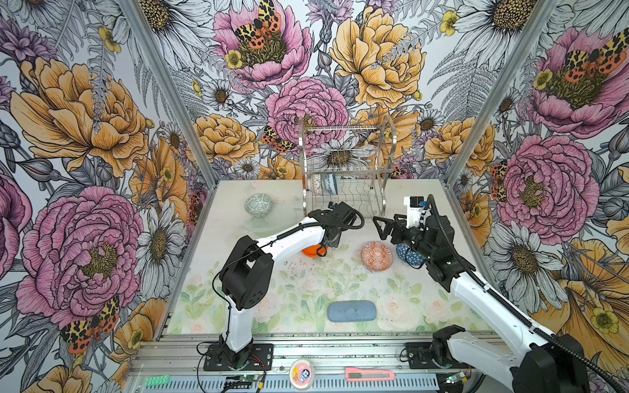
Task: Load the bowls into the dish rack
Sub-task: 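Release the orange bowl with the left gripper while the right gripper reaches over it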
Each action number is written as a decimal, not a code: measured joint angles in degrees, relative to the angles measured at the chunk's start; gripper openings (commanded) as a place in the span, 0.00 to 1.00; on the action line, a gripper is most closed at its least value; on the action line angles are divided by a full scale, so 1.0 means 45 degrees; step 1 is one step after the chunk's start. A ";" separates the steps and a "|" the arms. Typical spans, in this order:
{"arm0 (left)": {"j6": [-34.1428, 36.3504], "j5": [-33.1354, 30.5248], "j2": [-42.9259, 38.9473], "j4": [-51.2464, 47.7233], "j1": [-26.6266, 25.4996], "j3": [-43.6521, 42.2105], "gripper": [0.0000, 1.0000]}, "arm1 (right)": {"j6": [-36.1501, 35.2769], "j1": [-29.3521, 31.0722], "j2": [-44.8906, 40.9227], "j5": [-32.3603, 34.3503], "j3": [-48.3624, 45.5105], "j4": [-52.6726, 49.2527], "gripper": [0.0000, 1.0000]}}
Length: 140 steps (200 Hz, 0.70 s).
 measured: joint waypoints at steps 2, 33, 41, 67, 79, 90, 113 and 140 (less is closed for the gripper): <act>0.0005 0.0000 -0.0053 0.0024 0.0019 -0.0029 0.40 | 0.0000 0.0000 0.0000 0.0000 0.0000 0.0000 1.00; -0.0005 -0.0015 -0.1205 0.0393 0.0355 -0.0850 0.44 | 0.0000 0.0024 0.0010 0.0005 0.0000 -0.0053 1.00; -0.0019 -0.0005 -0.1666 0.0559 0.0481 -0.1195 0.44 | -0.0005 0.0102 0.0044 0.0044 0.0000 -0.0092 0.99; -0.0321 0.0209 -0.3390 0.1443 0.1137 -0.2618 0.55 | -0.0068 0.0661 0.0335 0.0340 0.0044 -0.0291 1.00; -0.0578 0.0583 -0.4381 0.2011 0.1690 -0.3502 0.67 | -0.0185 0.1098 0.0525 0.0549 0.0126 -0.0442 1.00; -0.0748 0.0976 -0.5333 0.2511 0.2297 -0.4367 0.77 | -0.0306 0.1559 0.0758 0.0792 0.0277 -0.0573 0.99; -0.1282 0.1851 -0.7087 0.3478 0.3604 -0.5999 0.98 | -0.0607 0.2550 0.1360 0.1326 0.0704 -0.0680 0.99; -0.1821 0.3322 -0.8597 0.4527 0.4935 -0.7611 0.98 | -0.1083 0.3745 0.2540 0.2137 0.1603 -0.0889 0.99</act>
